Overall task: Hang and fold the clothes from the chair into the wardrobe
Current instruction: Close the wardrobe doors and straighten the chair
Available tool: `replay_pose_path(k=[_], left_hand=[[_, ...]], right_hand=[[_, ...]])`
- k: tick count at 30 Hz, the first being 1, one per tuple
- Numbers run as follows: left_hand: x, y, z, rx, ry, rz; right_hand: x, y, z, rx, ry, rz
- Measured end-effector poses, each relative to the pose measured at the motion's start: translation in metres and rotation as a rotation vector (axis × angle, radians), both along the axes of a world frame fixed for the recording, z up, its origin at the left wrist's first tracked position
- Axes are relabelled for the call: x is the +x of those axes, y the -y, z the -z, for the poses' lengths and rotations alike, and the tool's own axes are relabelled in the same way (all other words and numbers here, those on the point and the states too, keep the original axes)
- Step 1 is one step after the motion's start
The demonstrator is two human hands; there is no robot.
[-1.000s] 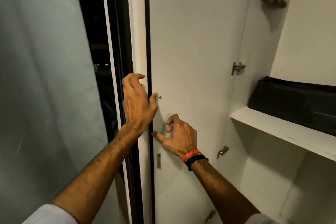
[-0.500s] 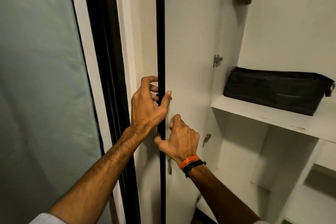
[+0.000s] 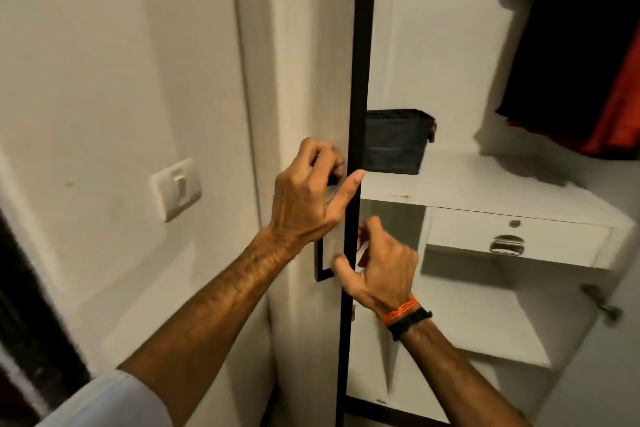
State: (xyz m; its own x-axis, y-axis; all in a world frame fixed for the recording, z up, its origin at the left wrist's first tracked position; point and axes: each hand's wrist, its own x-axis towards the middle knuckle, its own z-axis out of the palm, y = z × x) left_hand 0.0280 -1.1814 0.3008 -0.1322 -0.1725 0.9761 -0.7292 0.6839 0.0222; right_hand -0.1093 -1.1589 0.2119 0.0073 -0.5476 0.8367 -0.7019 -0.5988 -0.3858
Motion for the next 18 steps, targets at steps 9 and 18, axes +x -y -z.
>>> replay_pose_path(k=[9, 18], left_hand=[[-0.130, 0.122, 0.001, 0.025, 0.087, -0.078], [-0.189, 0.224, 0.007, 0.022, 0.019, -0.183]], right_hand=[[-0.123, 0.095, -0.002, 0.296, -0.035, 0.176], [-0.165, 0.194, -0.009, 0.478, 0.007, 0.168]])
